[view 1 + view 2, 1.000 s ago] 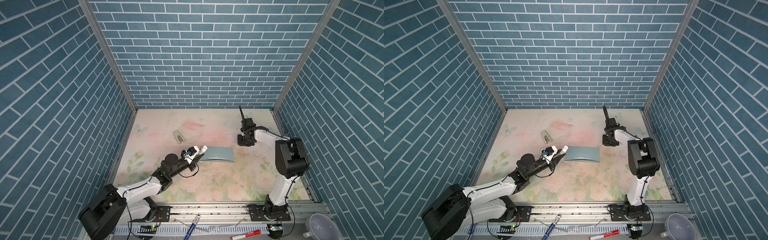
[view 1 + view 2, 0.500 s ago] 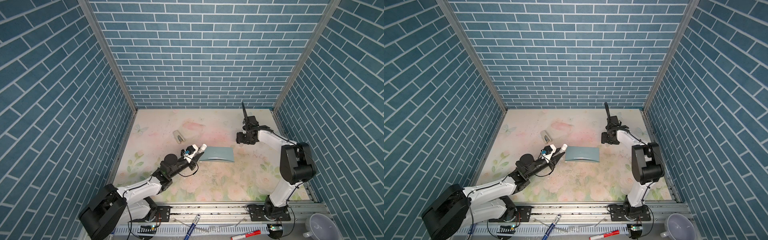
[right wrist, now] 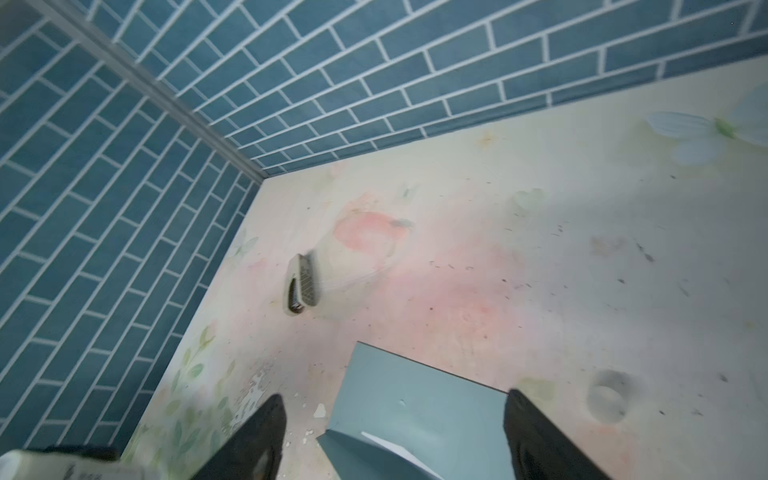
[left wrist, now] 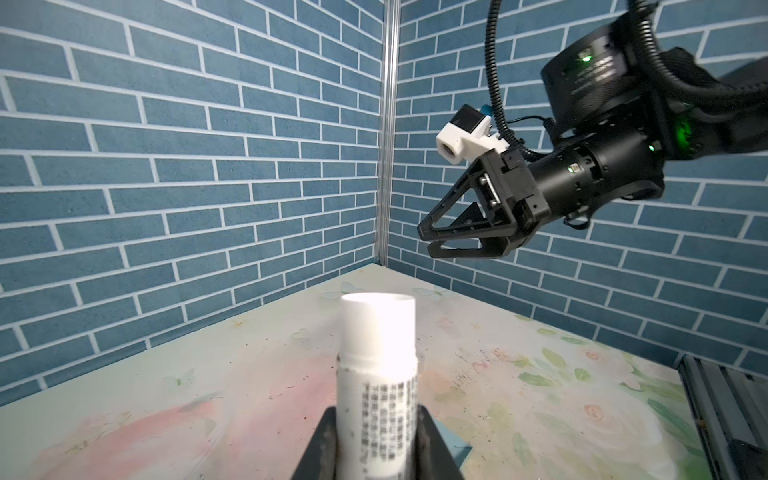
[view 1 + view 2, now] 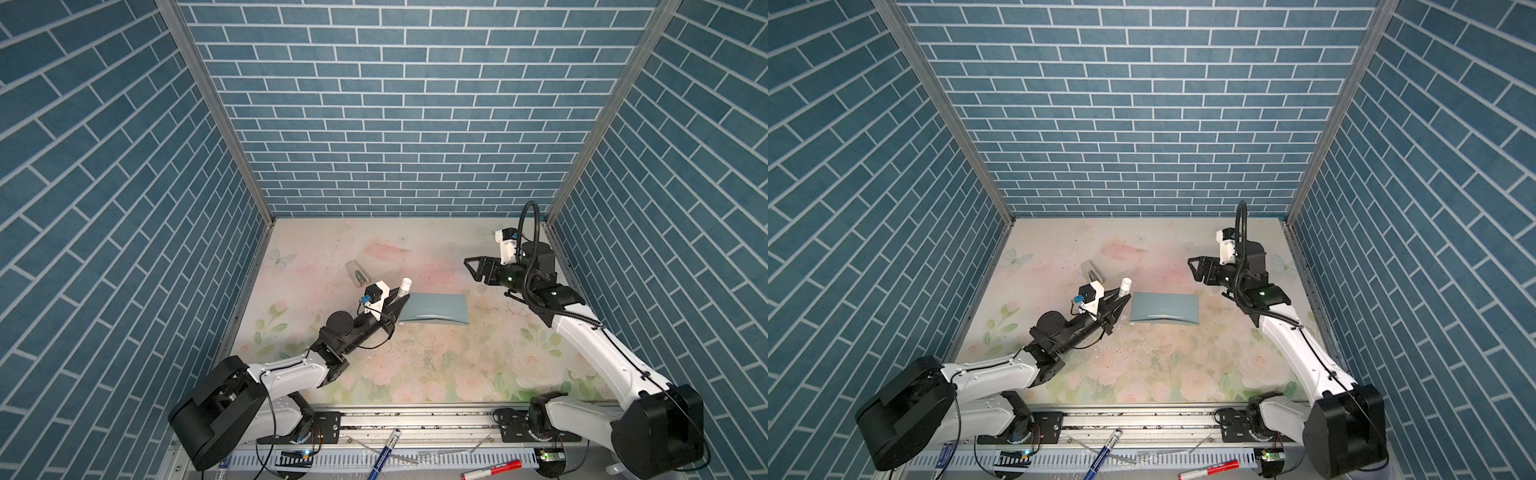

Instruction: Place the letter into the envelope and seal it

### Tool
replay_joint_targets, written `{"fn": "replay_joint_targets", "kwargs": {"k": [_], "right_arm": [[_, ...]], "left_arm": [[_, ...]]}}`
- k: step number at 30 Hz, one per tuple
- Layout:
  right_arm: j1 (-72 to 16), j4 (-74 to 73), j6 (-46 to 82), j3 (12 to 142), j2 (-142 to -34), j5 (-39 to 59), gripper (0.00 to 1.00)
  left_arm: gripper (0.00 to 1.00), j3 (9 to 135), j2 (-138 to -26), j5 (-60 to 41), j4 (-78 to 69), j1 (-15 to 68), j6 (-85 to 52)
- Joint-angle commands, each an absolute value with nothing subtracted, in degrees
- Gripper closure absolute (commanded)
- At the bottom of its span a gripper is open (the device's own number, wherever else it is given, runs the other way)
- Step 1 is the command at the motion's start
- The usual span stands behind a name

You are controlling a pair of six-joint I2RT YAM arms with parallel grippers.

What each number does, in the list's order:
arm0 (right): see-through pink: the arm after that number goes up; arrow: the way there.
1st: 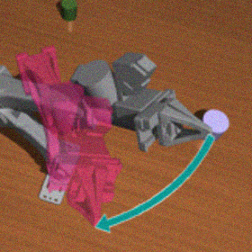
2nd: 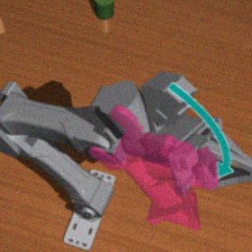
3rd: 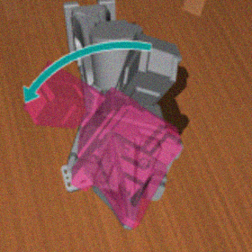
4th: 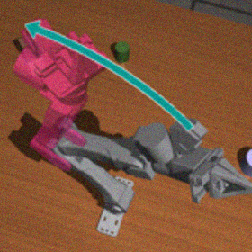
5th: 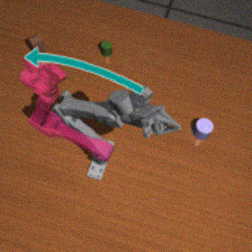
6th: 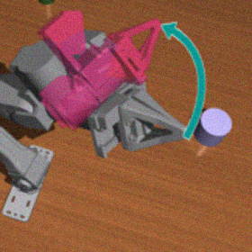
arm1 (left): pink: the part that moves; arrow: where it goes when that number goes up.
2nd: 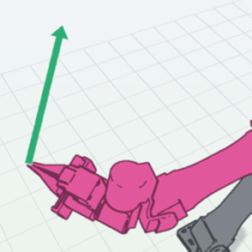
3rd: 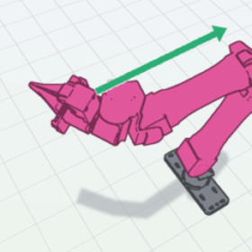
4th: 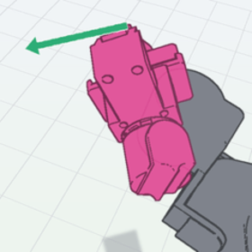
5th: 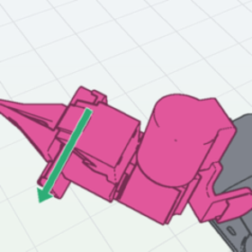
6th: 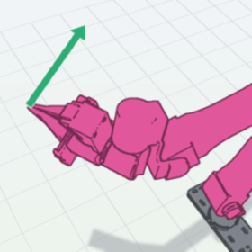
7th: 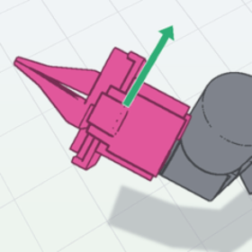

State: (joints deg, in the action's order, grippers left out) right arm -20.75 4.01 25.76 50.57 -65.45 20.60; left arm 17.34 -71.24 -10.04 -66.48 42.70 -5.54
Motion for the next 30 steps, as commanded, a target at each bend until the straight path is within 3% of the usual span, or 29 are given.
{"fn": "replay_joint_targets", "kwargs": {"k": [1, 10, 16, 30], "right_arm": [[-26.8, -6.1, 27.3, 49.3, -62.1, 22.6, 0.19], [-38.3, -13.2, 25.0, 52.5, -67.4, 22.2, 0.23], [-41.3, -13.2, 23.1, 54.1, -70.4, 22.4, 0.28], [-44.8, -15.7, 22.1, 55.2, -72.4, 24.8, 0.29]], "left_arm": [[1.00, 17.5, -73.1, -7.9, -74.4, 43.4, -9.4], [1.00, 18.7, -77.5, -6.4, -80.1, 45.2, -12.6], [1.00, 19.0, -77.6, -5.9, -79.9, 45.4, -13.1], [1.00, 19.5, -77.7, -5.8, -79.0, 45.6, -13.1]]}}
